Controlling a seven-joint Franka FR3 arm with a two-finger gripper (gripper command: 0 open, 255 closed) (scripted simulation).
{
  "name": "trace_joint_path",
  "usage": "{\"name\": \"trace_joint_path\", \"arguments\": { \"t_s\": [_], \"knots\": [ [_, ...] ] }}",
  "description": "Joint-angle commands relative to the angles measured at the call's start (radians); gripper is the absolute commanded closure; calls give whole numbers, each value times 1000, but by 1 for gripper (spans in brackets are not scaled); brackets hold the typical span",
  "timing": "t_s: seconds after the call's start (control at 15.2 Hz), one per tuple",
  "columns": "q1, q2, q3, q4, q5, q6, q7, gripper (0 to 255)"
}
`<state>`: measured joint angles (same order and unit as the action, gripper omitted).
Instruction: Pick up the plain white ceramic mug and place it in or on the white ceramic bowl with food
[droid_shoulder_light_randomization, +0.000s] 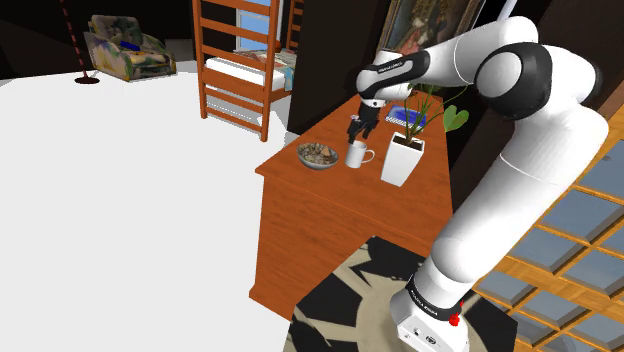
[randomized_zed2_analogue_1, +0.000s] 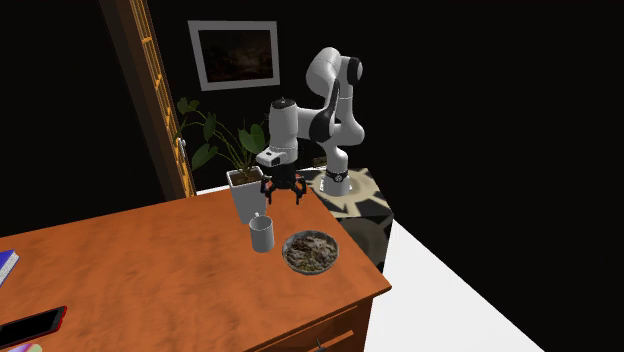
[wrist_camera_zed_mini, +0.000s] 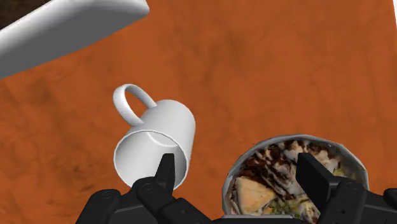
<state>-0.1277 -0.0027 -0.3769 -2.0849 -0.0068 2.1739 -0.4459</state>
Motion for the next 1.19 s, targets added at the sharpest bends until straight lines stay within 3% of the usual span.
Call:
{"name": "trace_joint_path", "arguments": {
  "t_s": [0.0, 0.2, 0.73, 1.12],
  "knots": [
    [-13, 76, -13, 48, 47, 26, -35, 0],
    [-42, 185, -20, 134, 116, 43, -84, 0],
    [-52, 246, -9, 105, 150, 128, -107, 0],
    [-52, 246, -9, 105, 150, 128, -107, 0]
  ]
}}
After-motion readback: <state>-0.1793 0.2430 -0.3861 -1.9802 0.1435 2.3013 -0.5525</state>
